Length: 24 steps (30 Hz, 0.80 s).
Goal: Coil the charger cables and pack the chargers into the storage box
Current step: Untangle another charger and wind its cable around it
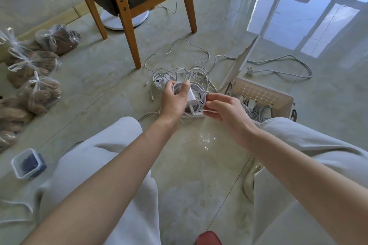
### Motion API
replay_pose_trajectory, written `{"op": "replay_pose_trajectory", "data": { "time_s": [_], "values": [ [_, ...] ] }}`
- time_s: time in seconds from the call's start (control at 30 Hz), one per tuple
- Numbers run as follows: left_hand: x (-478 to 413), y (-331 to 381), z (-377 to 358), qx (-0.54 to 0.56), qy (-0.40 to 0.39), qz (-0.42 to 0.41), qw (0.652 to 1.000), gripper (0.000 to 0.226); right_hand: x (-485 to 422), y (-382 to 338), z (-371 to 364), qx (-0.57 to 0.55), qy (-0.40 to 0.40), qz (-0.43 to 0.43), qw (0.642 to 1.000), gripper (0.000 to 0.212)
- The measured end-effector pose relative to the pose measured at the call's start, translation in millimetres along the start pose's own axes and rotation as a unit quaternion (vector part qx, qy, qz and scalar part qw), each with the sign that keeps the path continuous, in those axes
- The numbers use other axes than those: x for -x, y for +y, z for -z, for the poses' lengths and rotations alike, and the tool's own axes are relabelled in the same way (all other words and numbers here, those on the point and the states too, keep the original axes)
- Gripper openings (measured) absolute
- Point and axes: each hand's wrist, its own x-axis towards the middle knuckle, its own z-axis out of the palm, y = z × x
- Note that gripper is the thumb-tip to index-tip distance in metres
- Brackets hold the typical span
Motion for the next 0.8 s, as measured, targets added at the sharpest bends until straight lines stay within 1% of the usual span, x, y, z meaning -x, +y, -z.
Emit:
{"op": "replay_pose_trajectory", "data": {
  "time_s": [0.07,0.1,0.13,0.17,0.23,0.3,0.33,0.37,0.4,0.43,0.5,0.53,0.63,0.7,0.8],
  "values": [
    [0,-2,1,-0.019,0.015,-0.006,1.000,0.026,3,0,-3,0.022,-0.035,0.006,0.999,0.011],
    [1,-3,1,-0.042,0.021,-0.019,0.999,0.026,5,1,-4,0.026,-0.055,0.004,0.998,0.011],
    [3,-3,1,-0.063,0.028,-0.039,0.997,0.025,5,2,-4,0.034,-0.068,0.004,0.997,0.016],
    [6,-2,0,-0.083,0.036,-0.063,0.994,0.023,6,3,-5,0.040,-0.069,0.005,0.997,0.018],
    [12,-3,-1,-0.116,0.043,-0.122,0.985,0.020,6,4,-4,0.044,-0.058,0.014,0.997,0.006],
    [13,-7,-3,-0.136,0.035,-0.174,0.975,0.020,4,6,-4,0.049,-0.058,-0.002,0.997,0.011],
    [13,-9,-3,-0.146,0.024,-0.189,0.971,0.021,3,7,-3,0.072,-0.059,-0.017,0.996,0.008],
    [12,-11,-4,-0.158,0.012,-0.198,0.967,0.021,1,9,-2,0.104,-0.052,-0.033,0.993,0.012],
    [11,-14,-4,-0.170,-0.002,-0.203,0.964,0.021,0,11,-1,0.136,-0.051,-0.047,0.988,0.018],
    [10,-16,-5,-0.186,-0.017,-0.210,0.960,0.021,0,12,-1,0.172,-0.057,-0.052,0.982,0.019],
    [7,-19,-7,-0.226,-0.036,-0.226,0.947,0.024,-1,14,0,0.244,-0.067,-0.032,0.967,0.024],
    [4,-21,-7,-0.231,-0.037,-0.226,0.946,0.024,-1,15,0,0.262,-0.064,-0.025,0.963,0.025],
    [-3,-23,-8,-0.201,-0.021,-0.196,0.960,0.022,-7,14,2,0.295,-0.021,-0.013,0.955,0.025],
    [-3,-22,-11,-0.193,-0.024,-0.196,0.961,0.022,-11,12,4,0.316,0.003,-0.006,0.949,0.028],
    [1,-21,-16,-0.181,-0.051,-0.200,0.962,0.021,-12,11,4,0.329,-0.001,-0.017,0.944,0.029]
  ]
}}
